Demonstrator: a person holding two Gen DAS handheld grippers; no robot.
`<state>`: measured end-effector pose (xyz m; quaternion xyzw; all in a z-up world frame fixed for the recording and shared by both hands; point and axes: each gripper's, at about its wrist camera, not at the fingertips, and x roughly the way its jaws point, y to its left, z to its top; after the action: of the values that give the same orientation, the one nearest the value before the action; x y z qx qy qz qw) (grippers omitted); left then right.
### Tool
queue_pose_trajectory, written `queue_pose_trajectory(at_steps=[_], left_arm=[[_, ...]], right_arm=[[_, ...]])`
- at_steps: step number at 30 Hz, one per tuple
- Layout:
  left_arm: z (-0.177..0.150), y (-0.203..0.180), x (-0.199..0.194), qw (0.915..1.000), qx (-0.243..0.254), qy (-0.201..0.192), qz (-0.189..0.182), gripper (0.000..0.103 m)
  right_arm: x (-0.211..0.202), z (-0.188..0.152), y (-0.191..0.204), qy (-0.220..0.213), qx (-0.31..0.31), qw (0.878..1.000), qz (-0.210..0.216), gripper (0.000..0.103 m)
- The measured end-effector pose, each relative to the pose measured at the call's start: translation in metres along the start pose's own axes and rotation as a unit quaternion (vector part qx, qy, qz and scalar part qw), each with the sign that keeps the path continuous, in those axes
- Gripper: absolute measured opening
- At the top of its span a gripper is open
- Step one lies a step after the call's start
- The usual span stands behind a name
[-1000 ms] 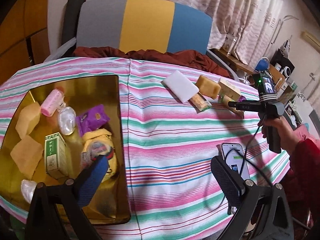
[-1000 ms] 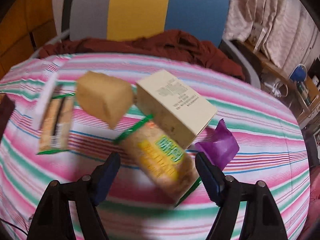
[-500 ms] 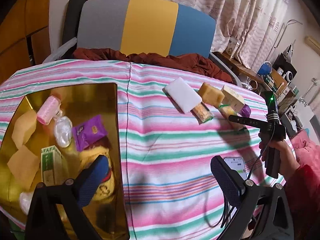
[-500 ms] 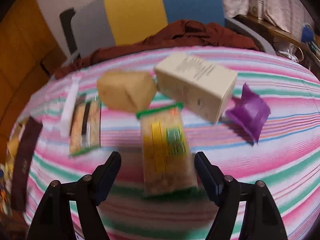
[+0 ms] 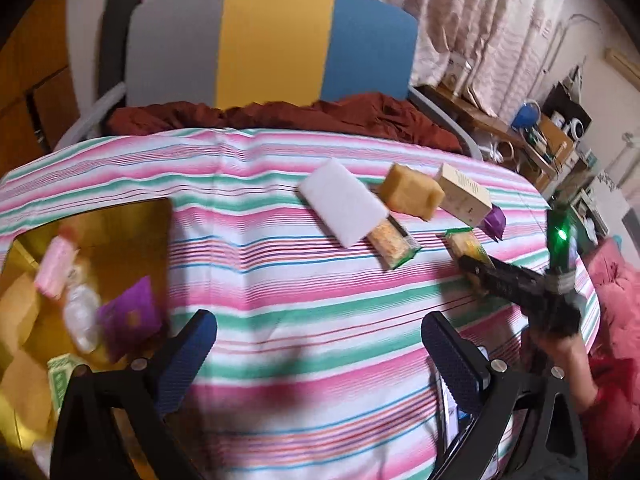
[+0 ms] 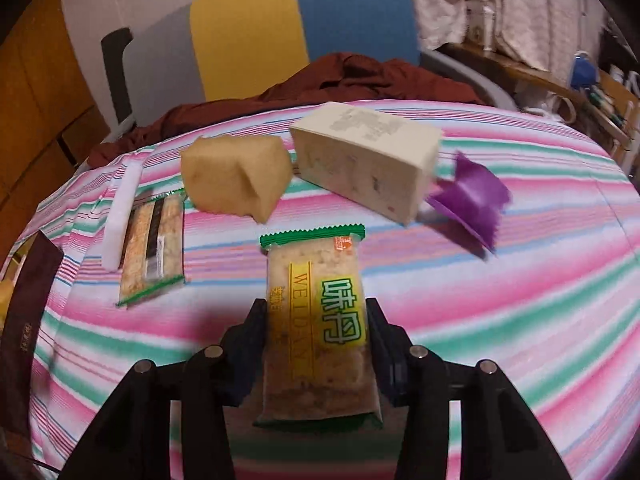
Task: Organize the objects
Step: 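Move the right tool to the WEIDAN cracker packet and grasp it, then grasp the other cracker packet with the left tool while the right holds WEIDAN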
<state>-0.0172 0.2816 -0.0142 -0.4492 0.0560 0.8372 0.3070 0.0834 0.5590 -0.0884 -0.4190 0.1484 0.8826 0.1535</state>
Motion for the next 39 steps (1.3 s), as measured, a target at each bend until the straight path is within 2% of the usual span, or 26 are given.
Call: queue_pose_trajectory(at_steps=[5,9,16,21,24,25,28,30,34,39], left_arm=[[0.02,-0.035,0.04,0.9993,0.023,0.028,0.002,0.103],[0.033,-0.066,0.089,0.9959,0.035,0.084,0.003,0.103],[0.055,-0.09,0.142,0.992,0.027,0.111,0.054,0.103],[0.064,-0.092,0.167,0.9871,0.006,0.129,0.094,0.103],[0.06,-0.084,0.162,0.9907,-0.015,0.112,0.076,0.101],[0.057,-0.084,0.16,0.9912,-0.005,0.108,0.077,0.097],[0.046,-0.088,0.148,0.9896,0.055,0.093,0.096,0.075],[0.04,-0.081,0.138,0.9915,0.062,0.085,0.077,0.064],[0.017,-0.064,0.111,0.9932,0.081,0.071,0.044,0.063],[-0.023,-0.045,0.076,0.9942,0.096,0.041,0.026,0.064]], right_arm=[[-0.008,-0.015,-0.002,-0.027,0.021,0.998,-0.045,0.048],[-0.009,-0.017,0.0,-0.039,0.028,0.995,-0.082,0.048],[-0.019,-0.021,-0.012,-0.072,0.062,0.99,-0.101,0.048],[-0.021,-0.022,-0.009,-0.083,0.054,0.989,-0.111,0.048],[-0.019,-0.022,-0.006,-0.082,0.045,0.989,-0.118,0.048],[-0.019,-0.022,-0.006,-0.082,0.045,0.989,-0.119,0.048],[-0.02,-0.022,-0.006,-0.086,0.047,0.988,-0.118,0.048],[-0.021,-0.023,-0.006,-0.088,0.047,0.988,-0.119,0.048],[-0.023,-0.023,-0.005,-0.093,0.045,0.987,-0.121,0.048],[-0.026,-0.023,-0.005,-0.102,0.045,0.986,-0.122,0.048]])
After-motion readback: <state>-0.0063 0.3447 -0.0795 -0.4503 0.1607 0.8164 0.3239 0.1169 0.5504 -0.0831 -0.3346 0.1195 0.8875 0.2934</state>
